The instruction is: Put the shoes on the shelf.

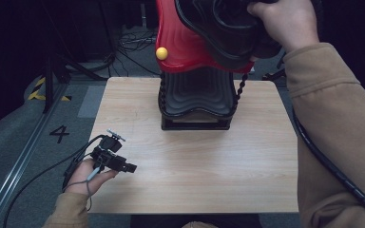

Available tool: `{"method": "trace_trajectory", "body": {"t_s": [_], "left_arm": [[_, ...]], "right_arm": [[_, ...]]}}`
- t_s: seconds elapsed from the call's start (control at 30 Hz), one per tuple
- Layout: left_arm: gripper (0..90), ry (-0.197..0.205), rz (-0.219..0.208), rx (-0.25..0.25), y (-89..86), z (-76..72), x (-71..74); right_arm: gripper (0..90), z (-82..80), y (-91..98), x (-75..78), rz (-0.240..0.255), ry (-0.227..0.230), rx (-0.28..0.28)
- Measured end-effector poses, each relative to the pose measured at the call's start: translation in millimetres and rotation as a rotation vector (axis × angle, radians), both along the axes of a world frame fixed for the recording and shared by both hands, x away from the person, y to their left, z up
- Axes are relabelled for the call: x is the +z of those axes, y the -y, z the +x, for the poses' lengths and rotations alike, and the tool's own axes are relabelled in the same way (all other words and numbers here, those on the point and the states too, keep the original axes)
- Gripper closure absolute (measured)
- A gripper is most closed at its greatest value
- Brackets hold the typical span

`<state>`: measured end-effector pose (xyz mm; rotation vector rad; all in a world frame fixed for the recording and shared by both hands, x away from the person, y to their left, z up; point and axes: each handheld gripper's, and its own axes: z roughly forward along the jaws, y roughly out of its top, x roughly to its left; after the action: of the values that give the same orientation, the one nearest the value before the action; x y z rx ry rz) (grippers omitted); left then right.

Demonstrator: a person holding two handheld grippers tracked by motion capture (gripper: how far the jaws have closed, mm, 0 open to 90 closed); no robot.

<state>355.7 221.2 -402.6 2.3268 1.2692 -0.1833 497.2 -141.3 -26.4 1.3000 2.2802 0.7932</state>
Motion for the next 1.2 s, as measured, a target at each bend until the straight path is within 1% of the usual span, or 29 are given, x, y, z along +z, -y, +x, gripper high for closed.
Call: {"method": "trace_trajectory", "body": {"t_s": [0.07, 0.17, 0.2, 0.33, 0.4, 0.43, 0.47, 0.5, 0.57, 0.7, 0.73, 0.77, 0.8, 0.87, 0.93, 0.97, 1.0, 1.03, 1.07, 1.1, 1.17, 1.2], "left_arm": [[40.2, 0.012, -0.006, -0.007, -0.4, 0.0, 1.8], [40.2, 0.015, -0.012, -0.008, -1.5, -0.1, 3.6], [40.2, 0.011, -0.022, -0.006, -1.6, -0.2, 3.5], [40.1, 0.008, -0.02, 0.001, -3.0, 1.0, 1.7], [40.1, 0.005, -0.023, 0.005, -3.0, 1.2, 0.6], [40.1, 0.01, -0.014, 0.0, -3.7, 1.9, 0.4], [40.1, 0.003, -0.022, 0.008, -3.1, 1.5, -0.1], [40.0, 0.005, -0.024, 0.006, -3.5, 1.7, -0.4], [40.1, 0.011, -0.023, 0.003, -4.4, 2.0, 0.0], [39.9, 0.007, -0.027, 0.003, -4.2, 1.5, 0.6], [39.9, 0.007, -0.027, 0.003, -4.2, 1.5, 0.6], [39.9, 0.012, -0.025, 0.0, -4.1, 1.5, 1.0], [39.9, 0.011, -0.029, -0.002, -3.6, 1.4, 1.1], [39.9, 0.014, -0.025, -0.004, -3.2, 1.9, 0.9], [39.9, 0.019, -0.027, -0.015, -2.3, 2.5, 0.3], [39.9, 0.019, -0.027, -0.015, -2.3, 2.5, 0.3], [39.9, 0.014, -0.03, -0.012, -1.7, 2.6, -0.1], [39.7, 0.012, -0.023, -0.013, -1.2, 2.9, -0.5], [39.7, 0.02, -0.016, -0.016, -0.8, 3.2, -0.8], [39.7, 0.017, -0.021, -0.014, 0.1, 2.8, -1.1], [39.6, 0.021, -0.017, -0.012, 0.3, 2.8, -0.7], [39.6, 0.017, -0.019, -0.013, 0.4, 2.8, -0.3]], "right_arm": [[81.8, 7.7, -3.1, 0.0, -0.003, 0.0, -0.017], [81.8, 19.7, -7.5, -0.8, 0.001, 0.012, -0.051], [81.7, 23.0, -8.9, -1.5, 0.005, 0.015, -0.059], [81.7, 35.1, -12.7, -5.3, 0.039, 0.024, -0.077], [81.7, 38.3, -15.7, -6.6, 0.04, 0.031, -0.08], [81.7, 39.8, -17.3, -7.3, 0.037, 0.034, -0.084], [81.6, 41.4, -20.0, -8.1, 0.027, 0.04, -0.084], [81.6, 42.5, -22.7, -8.9, 0.02, 0.049, -0.083], [81.7, 44.2, -29.7, -11.7, 0.007, 0.09, -0.094], [81.6, 48.6, -36.5, -14.5, 0.026, 0.113, -0.134], [81.6, 48.6, -36.5, -14.5, 0.026, 0.113, -0.134], [81.6, 49.4, -37.2, -15.0, 0.03, 0.115, -0.144], [81.3, 52.0, -38.3, -17.2, 0.037, 0.123, -0.167], [81.1, 53.8, -39.7, -21.1, 0.036, 0.138, -0.171], [81.0, 56.4, -39.9, -28.4, 0.063, 0.153, -0.173], [80.9, 57.2, -40.6, -32.6, 0.081, 0.169, -0.183], [80.9, 57.2, -40.6, -32.6, 0.081, 0.169, -0.183], [80.0, 57.5, -42.8, -38.0, 0.102, 0.188, -0.194], [80.0, 57.5, -42.8, -38.0, 0.102, 0.188, -0.194], [79.5, 57.5, -43.7, -39.5, 0.103, 0.193, -0.197], [79.0, 58.4, -47.7, -45.5, 0.123, 0.183, -0.217], [79.0, 58.6, -49.5, -47.9, 0.122, 0.188, -0.222]]}}
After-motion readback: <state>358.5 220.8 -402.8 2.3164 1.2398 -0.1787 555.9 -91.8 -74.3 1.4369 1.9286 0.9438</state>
